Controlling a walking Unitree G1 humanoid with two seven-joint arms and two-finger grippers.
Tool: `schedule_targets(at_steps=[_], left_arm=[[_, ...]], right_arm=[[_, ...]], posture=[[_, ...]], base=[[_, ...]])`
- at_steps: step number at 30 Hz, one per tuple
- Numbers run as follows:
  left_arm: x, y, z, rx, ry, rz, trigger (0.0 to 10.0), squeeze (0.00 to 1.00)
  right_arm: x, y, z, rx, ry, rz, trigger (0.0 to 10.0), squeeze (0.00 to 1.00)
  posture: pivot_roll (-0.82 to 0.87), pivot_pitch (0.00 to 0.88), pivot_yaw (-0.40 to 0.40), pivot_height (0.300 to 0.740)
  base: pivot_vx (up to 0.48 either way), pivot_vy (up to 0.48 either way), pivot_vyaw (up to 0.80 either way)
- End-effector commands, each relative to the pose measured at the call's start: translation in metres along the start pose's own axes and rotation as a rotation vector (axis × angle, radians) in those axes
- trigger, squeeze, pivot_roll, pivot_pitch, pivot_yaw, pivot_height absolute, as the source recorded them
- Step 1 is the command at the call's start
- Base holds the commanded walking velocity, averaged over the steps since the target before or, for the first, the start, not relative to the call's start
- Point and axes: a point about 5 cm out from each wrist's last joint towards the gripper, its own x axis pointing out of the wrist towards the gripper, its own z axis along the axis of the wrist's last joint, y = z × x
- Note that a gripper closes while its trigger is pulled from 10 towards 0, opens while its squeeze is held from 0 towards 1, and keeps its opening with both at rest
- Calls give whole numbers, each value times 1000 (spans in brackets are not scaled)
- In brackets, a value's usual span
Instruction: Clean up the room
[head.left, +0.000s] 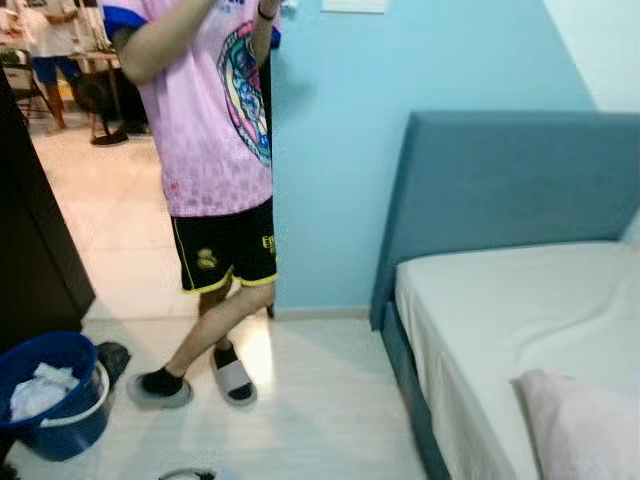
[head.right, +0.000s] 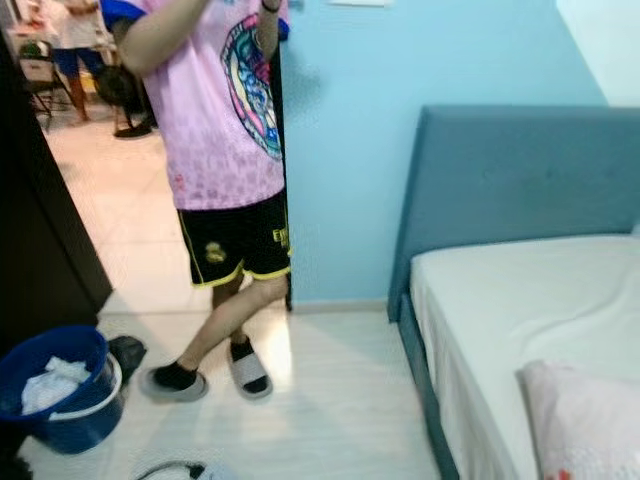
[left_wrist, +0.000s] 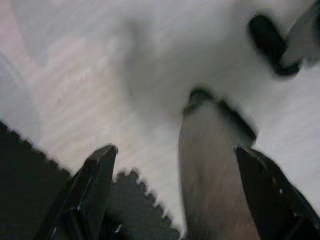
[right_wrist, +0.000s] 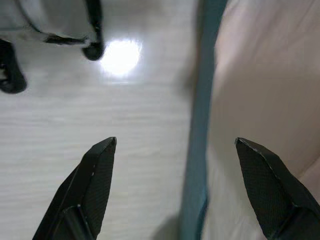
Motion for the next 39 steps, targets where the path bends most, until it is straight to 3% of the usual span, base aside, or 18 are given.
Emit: schedule_targets(at_steps=[1,20,28,39], left_arm=[[0,5,4,18,-9,7,10000,0],[-3,11,-14,36,11,14,10000,0],[-1,8,2,46,-16,19,10000,0],[0,0,4,45,-25,10,10000,0]], right_arm=[[-1,-2,11,5,-39,-4,10000,0],[-1,-2,11,-5,-31,-5,10000,0],[-1,-1,11,-11,-32,-6,10000,0],[-1,-3,11,-18,-33,-12,10000,0]], posture=[[-54,0,6,740],[-55,0,7,740],[-58,0,4,740],[-57,0,-1,740]], base=[[0,0,-719],[0,0,-719],[0,0,-720],[0,0,-719]])
